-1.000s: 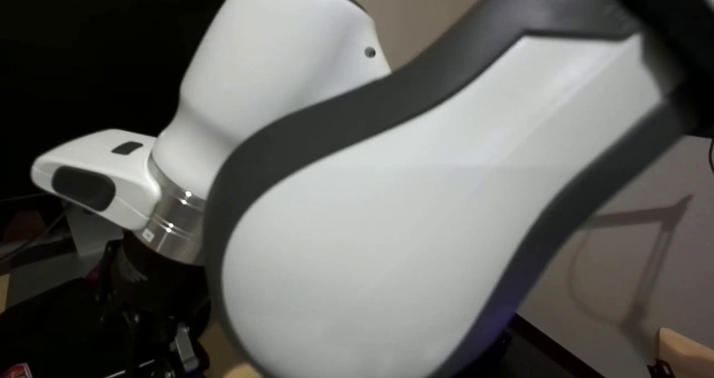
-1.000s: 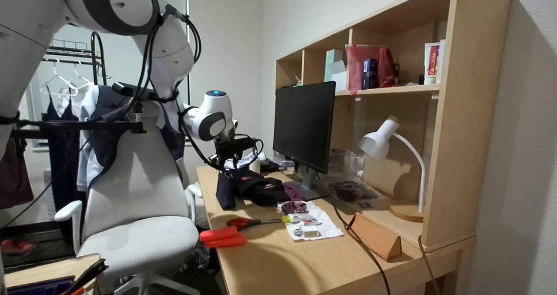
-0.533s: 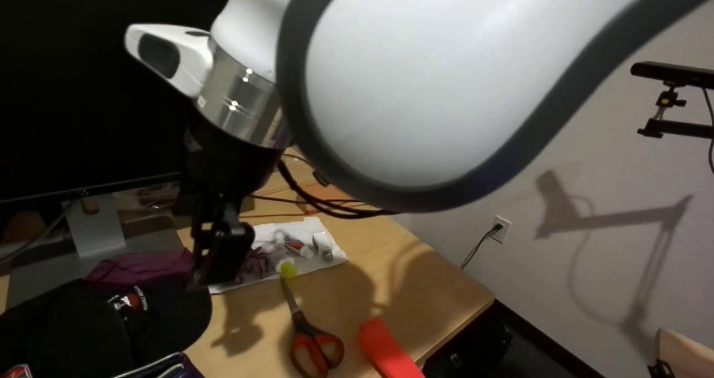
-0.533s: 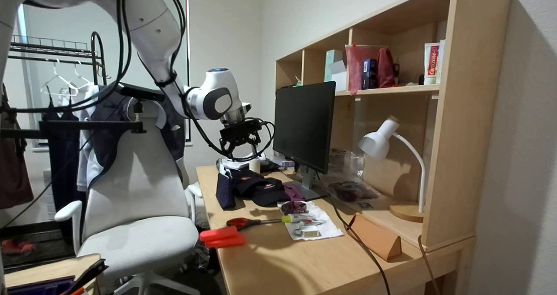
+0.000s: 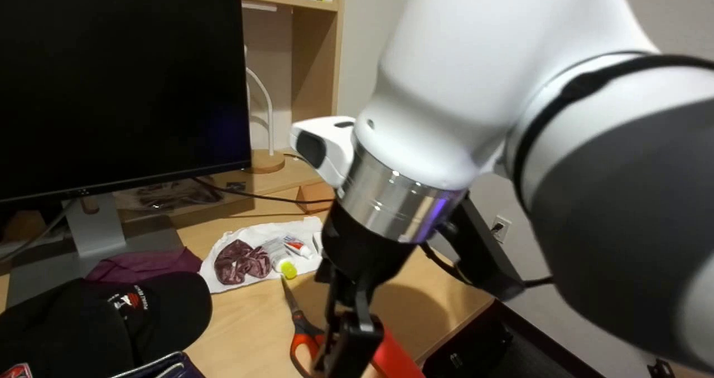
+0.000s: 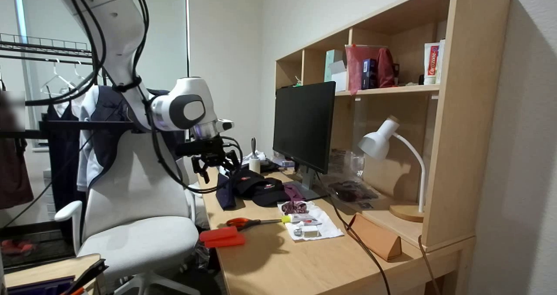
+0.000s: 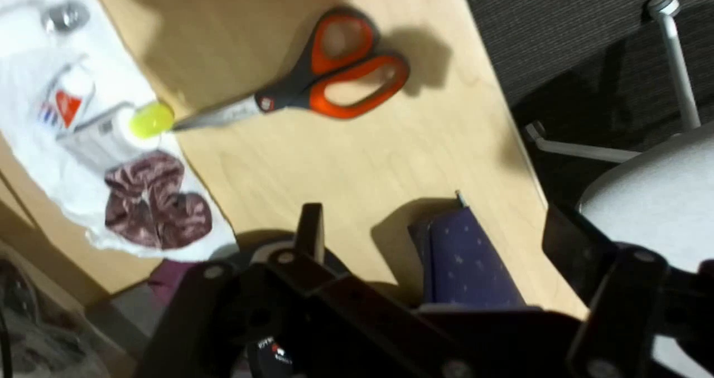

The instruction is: Move the purse to the left then pick the orange object and place it on the table

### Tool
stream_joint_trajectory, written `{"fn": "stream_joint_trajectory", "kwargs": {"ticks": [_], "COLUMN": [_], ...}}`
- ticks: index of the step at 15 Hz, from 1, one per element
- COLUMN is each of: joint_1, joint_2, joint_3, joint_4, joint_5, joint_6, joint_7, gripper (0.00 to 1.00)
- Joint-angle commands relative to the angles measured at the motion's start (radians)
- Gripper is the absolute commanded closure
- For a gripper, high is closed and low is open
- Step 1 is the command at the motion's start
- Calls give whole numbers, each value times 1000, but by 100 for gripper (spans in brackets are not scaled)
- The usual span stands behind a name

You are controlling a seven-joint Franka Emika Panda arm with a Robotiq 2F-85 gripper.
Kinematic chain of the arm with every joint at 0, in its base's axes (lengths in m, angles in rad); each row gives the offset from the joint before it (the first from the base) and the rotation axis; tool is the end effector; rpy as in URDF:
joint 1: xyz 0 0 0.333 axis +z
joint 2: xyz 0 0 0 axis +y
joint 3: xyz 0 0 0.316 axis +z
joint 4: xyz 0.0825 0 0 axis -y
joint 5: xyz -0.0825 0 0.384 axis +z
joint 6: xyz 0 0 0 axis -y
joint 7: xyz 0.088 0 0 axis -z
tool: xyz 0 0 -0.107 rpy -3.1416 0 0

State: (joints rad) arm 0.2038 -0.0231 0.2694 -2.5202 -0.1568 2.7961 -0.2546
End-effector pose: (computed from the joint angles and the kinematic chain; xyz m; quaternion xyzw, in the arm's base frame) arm 0.4302 0.2283 0.3163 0.8965 0.4157 0.1514 0.0238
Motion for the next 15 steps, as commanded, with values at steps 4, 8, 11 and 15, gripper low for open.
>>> {"fn": "stream_joint_trajectory", "kwargs": {"ticks": [4,8,11,15], "joint_1": [-46,-16,-23,-41], "joint_2": [-207,-171,-111,-36], "joint_3": [58,38,35,20], "joint_4": [-228,-206,-149,-87], "joint_5": [-153,-140,-120,-122], "joint_6": [-97,-83,-134,-169], "joint_7": [489,454,488,609], "gripper": [0,0,0,0]}}
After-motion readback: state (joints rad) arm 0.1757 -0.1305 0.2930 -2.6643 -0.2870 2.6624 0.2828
